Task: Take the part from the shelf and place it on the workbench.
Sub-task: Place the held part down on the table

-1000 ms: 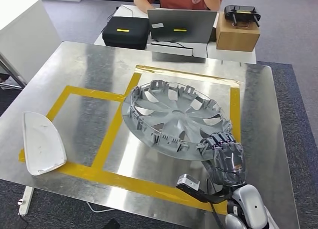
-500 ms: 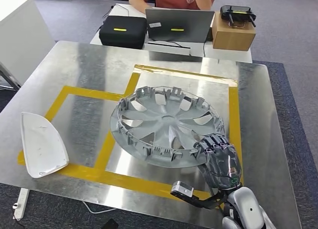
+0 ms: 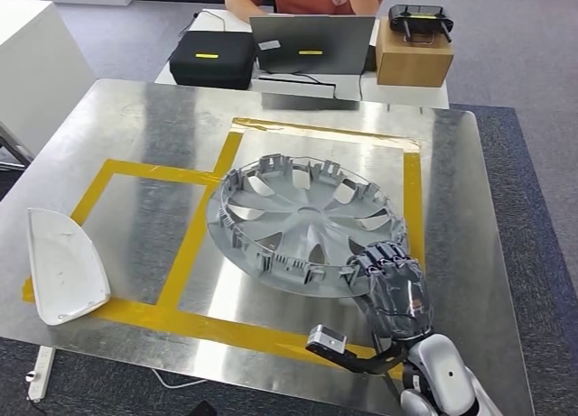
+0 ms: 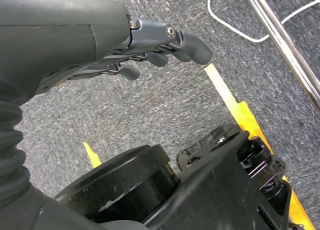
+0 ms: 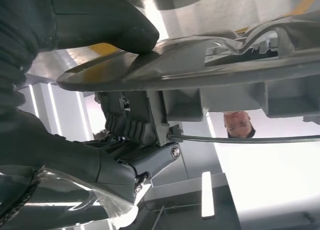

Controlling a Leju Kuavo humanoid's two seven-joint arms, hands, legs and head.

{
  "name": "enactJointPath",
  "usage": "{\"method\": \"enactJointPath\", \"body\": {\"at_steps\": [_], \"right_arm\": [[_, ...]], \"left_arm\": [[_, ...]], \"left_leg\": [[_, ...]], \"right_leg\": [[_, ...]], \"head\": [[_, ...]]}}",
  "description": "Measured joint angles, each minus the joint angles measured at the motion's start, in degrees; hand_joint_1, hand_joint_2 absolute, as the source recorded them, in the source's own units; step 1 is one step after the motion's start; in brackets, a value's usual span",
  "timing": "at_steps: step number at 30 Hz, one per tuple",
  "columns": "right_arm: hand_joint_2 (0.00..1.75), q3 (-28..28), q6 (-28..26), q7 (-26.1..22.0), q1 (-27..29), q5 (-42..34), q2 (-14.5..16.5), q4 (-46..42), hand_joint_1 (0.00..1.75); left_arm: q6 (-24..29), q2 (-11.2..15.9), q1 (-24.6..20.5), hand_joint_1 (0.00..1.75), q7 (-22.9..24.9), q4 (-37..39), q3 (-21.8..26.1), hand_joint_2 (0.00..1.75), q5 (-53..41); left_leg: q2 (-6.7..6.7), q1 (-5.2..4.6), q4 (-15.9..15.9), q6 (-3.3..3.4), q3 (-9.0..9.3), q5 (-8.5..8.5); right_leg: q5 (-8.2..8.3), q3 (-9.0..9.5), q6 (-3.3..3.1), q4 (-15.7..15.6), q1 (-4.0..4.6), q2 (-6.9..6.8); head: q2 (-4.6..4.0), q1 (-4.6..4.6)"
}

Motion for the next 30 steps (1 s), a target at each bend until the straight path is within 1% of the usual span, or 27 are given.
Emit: {"method": "enactJointPath", "body": {"at_steps": [2,4,14,22,30], "right_arm": [[1.75,1.2,0.0,-0.2,-0.4,0.6,0.1,0.7,1.75],[1.75,2.4,0.0,-0.3,-0.7,1.0,0.4,1.4,1.75],[1.75,5.4,-0.1,-0.7,-1.8,1.5,1.1,3.6,1.75],[1.75,9.3,-1.5,-0.8,-3.7,2.2,3.3,8.5,1.75],[1.75,10.3,-2.2,0.1,-5.5,1.9,3.8,11.7,1.75]], "left_arm": [[0.0,0.0,-0.1,0.00,0.1,0.0,0.0,1.75,-0.3],[0.0,-0.1,-0.1,0.00,0.1,0.0,0.0,1.75,-0.4],[0.0,-0.1,-0.1,0.00,0.5,0.0,0.0,1.75,-0.9],[-0.2,-0.2,-0.5,0.00,1.8,0.0,0.0,1.75,-1.1],[-0.2,-0.2,-0.6,0.00,2.6,0.0,0.0,1.75,-1.3]], "left_leg": [[0.00,0.02,0.0,-0.26,-0.01,-0.01],[0.00,0.02,0.0,-0.30,-0.02,-0.01],[0.00,-0.14,0.2,-0.34,-0.09,-0.06],[0.01,-0.16,0.2,-0.34,-0.09,-0.06],[0.01,-0.16,0.2,-0.34,-0.09,-0.06]], "right_leg": [[0.01,0.00,-0.02,0.0,0.01,0.00],[0.01,0.00,-0.02,0.0,0.00,0.00],[0.03,0.07,0.01,0.0,-0.14,-0.03],[0.06,0.07,0.03,0.0,-0.15,-0.02],[0.06,0.07,0.02,0.0,-0.16,-0.01]], "head": [[0.00,0.01],[0.00,0.01],[0.00,0.02],[0.00,0.01],[0.00,0.02]]}}
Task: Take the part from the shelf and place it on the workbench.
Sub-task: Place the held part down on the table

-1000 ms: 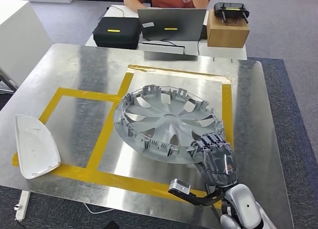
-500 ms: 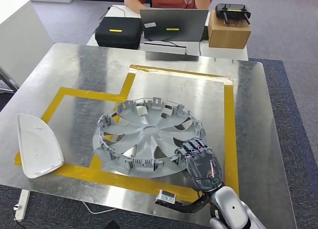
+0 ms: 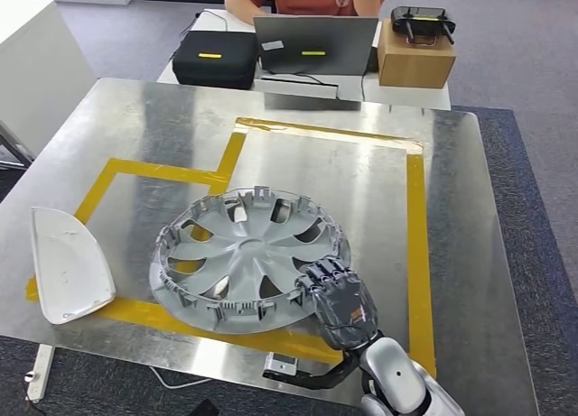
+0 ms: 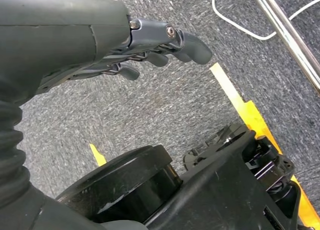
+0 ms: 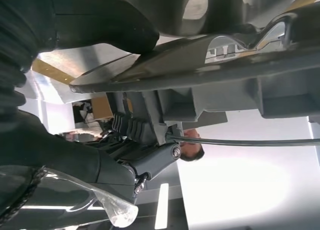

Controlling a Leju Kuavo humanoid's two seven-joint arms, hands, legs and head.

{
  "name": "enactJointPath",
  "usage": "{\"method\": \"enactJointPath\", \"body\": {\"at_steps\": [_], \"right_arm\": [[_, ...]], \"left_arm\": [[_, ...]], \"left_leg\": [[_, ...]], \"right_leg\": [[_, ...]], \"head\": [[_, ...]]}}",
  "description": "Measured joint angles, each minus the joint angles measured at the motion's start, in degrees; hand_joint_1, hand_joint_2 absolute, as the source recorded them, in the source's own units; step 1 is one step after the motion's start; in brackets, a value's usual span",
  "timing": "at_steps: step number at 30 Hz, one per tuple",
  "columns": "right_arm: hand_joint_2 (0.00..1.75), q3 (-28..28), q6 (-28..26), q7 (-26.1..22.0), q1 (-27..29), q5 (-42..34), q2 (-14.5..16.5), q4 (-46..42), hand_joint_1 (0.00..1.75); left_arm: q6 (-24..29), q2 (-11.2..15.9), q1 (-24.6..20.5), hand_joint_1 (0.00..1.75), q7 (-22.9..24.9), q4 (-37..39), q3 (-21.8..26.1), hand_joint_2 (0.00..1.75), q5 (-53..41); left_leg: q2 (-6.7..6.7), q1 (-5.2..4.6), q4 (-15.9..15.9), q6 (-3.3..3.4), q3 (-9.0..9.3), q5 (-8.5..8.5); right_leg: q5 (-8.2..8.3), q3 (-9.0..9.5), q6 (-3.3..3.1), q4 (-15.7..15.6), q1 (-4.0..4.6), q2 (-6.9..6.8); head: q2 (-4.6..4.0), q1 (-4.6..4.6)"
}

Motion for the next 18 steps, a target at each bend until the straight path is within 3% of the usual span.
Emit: {"method": "enactJointPath", "body": {"at_steps": [11,15,18], "right_arm": [[1.75,0.6,0.2,0.3,-2.3,0.0,2.0,3.4,1.75],[0.00,0.7,0.2,0.8,-2.8,-0.1,2.1,3.9,0.00],[0.00,0.7,0.2,1.3,-2.9,-0.2,2.1,4.1,0.00]], "left_arm": [[-0.1,0.0,-0.1,0.00,0.3,0.0,0.0,1.75,-0.2],[-0.1,0.0,-0.2,0.00,0.4,0.0,0.0,1.75,-0.2],[-0.1,0.0,-0.1,0.00,0.4,0.0,0.0,1.75,-0.1]], "left_leg": [[0.01,0.00,0.0,0.00,0.01,0.00],[0.01,0.00,0.0,0.00,0.01,0.00],[0.01,0.00,0.0,0.00,0.01,0.00]], "right_leg": [[0.02,0.02,-0.01,0.0,0.00,0.00],[0.01,0.01,-0.01,0.0,0.00,0.00],[0.01,0.01,-0.01,0.0,0.00,0.00]], "head": [[0.00,-0.02],[0.00,-0.01],[0.00,-0.01]]}}
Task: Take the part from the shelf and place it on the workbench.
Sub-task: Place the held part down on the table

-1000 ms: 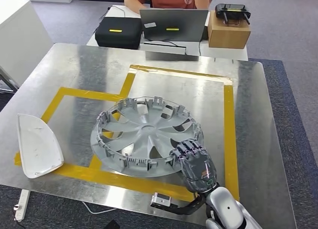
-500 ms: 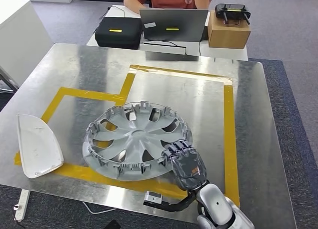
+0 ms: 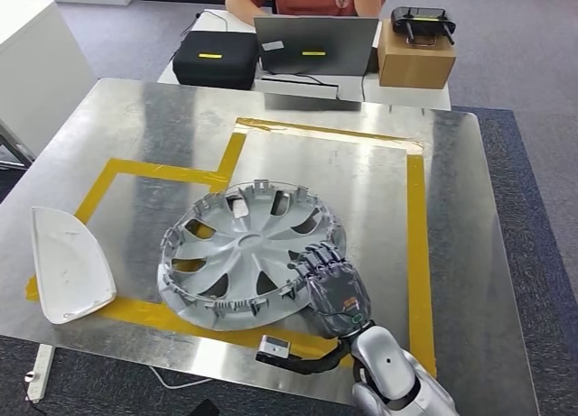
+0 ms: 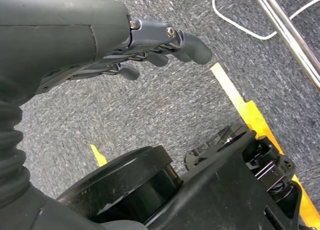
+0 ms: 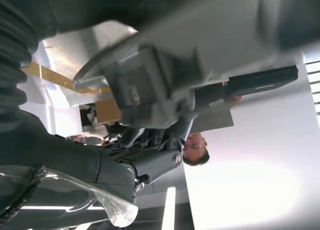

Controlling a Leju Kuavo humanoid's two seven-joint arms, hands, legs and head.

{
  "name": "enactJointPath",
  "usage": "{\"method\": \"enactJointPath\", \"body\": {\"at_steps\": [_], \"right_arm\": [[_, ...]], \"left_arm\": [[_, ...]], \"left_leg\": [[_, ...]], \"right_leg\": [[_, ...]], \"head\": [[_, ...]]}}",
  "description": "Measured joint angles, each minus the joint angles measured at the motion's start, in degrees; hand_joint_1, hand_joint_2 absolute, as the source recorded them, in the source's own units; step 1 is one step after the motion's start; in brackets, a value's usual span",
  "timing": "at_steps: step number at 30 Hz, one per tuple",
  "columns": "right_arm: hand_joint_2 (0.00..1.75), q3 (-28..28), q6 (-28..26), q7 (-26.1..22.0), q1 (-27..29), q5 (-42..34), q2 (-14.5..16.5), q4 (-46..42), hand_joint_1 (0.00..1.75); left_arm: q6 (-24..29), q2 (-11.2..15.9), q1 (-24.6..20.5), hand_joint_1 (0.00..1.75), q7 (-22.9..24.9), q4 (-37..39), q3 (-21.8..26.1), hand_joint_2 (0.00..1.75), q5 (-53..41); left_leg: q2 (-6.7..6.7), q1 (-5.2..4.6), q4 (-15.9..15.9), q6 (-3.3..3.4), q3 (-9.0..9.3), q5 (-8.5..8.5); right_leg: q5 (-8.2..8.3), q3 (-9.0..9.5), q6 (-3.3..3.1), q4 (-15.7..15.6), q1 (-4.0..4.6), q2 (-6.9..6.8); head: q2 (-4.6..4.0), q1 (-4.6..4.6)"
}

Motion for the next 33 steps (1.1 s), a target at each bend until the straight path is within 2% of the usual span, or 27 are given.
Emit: {"method": "enactJointPath", "body": {"at_steps": [17,21,33], "right_arm": [[0.00,0.0,0.0,0.1,-0.1,0.0,0.0,0.3,0.00],[0.00,-0.1,0.0,0.2,-0.1,0.0,0.0,0.3,0.00],[0.00,-2.5,0.0,1.0,1.0,0.2,-0.1,-1.5,0.00]], "left_arm": [[0.1,0.1,0.0,0.00,0.0,0.0,0.0,1.75,0.1],[-0.3,0.1,0.0,0.00,-0.4,0.0,0.0,0.00,0.3],[0.2,0.2,0.1,0.00,0.7,0.0,0.0,0.00,-0.2]], "left_leg": [[0.00,0.00,0.0,0.00,0.00,0.00],[0.00,0.00,0.0,0.00,0.00,0.00],[0.01,0.00,0.1,0.01,-0.01,-0.01]], "right_leg": [[0.00,0.00,0.00,0.0,-0.01,0.00],[0.00,0.00,0.00,0.0,-0.01,0.00],[0.00,0.00,0.00,0.0,-0.01,0.01]], "head": [[0.00,0.00],[0.00,0.01],[0.00,0.01]]}}
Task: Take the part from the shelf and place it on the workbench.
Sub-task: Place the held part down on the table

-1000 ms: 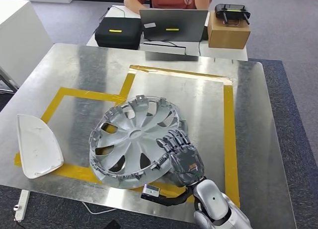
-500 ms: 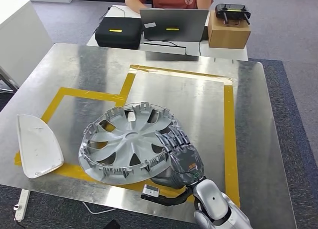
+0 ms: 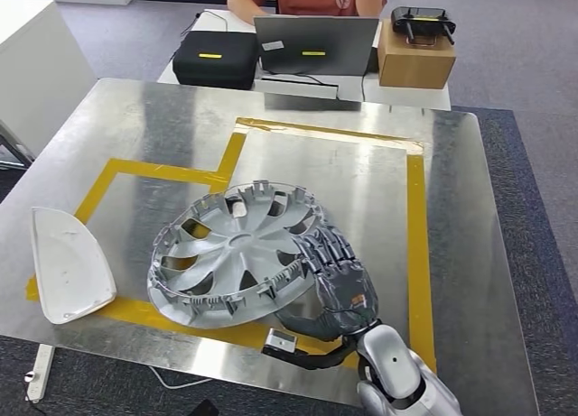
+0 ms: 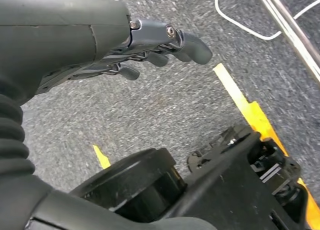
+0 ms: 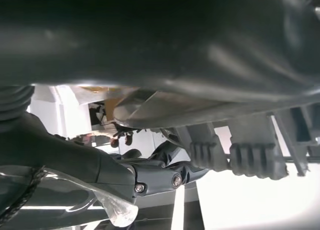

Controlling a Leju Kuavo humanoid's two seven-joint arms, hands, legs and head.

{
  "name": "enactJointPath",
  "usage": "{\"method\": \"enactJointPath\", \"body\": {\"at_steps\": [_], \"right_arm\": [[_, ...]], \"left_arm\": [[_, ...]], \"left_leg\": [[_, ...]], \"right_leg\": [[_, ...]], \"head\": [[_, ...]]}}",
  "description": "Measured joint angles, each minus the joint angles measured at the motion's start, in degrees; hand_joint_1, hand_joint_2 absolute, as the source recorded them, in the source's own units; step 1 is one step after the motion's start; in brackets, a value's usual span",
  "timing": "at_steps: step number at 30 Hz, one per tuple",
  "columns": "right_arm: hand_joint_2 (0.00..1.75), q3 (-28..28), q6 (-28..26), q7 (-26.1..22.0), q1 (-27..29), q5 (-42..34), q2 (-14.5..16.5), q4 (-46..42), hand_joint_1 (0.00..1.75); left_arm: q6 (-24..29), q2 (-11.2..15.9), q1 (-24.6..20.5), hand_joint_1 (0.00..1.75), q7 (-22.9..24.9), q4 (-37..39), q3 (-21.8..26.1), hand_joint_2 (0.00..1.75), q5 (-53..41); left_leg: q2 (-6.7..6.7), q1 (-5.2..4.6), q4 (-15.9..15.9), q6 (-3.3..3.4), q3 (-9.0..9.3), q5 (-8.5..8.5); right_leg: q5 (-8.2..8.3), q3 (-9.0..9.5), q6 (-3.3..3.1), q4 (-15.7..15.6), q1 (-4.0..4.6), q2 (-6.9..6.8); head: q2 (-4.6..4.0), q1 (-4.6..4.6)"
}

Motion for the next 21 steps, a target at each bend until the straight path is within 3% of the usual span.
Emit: {"method": "enactJointPath", "body": {"at_steps": [3,10,21], "right_arm": [[0.00,-1.4,-0.7,1.3,0.3,0.1,-0.2,-2.9,0.00],[0.00,-8.2,-8.7,1.7,2.5,0.0,-0.5,-14.1,0.00],[0.00,-14.2,-12.7,-0.1,4.7,-0.2,-0.6,-23.7,0.00]], "left_arm": [[0.4,0.1,0.0,0.00,0.4,0.0,0.0,0.00,0.2],[0.9,0.1,0.4,0.00,0.0,0.0,0.7,0.00,0.7],[1.3,0.0,0.7,0.00,-0.8,0.0,1.4,0.00,0.9]], "left_leg": [[0.00,0.00,0.0,0.00,0.00,0.00],[0.01,-0.01,0.0,0.03,0.00,-0.03],[0.01,-0.01,0.0,0.04,0.01,-0.03]], "right_leg": [[0.00,0.00,0.00,0.0,0.00,0.00],[0.00,0.01,0.00,0.0,-0.01,0.01],[0.00,0.02,0.00,0.0,-0.02,0.02]], "head": [[0.00,-0.01],[0.00,0.00],[0.00,-0.01]]}}
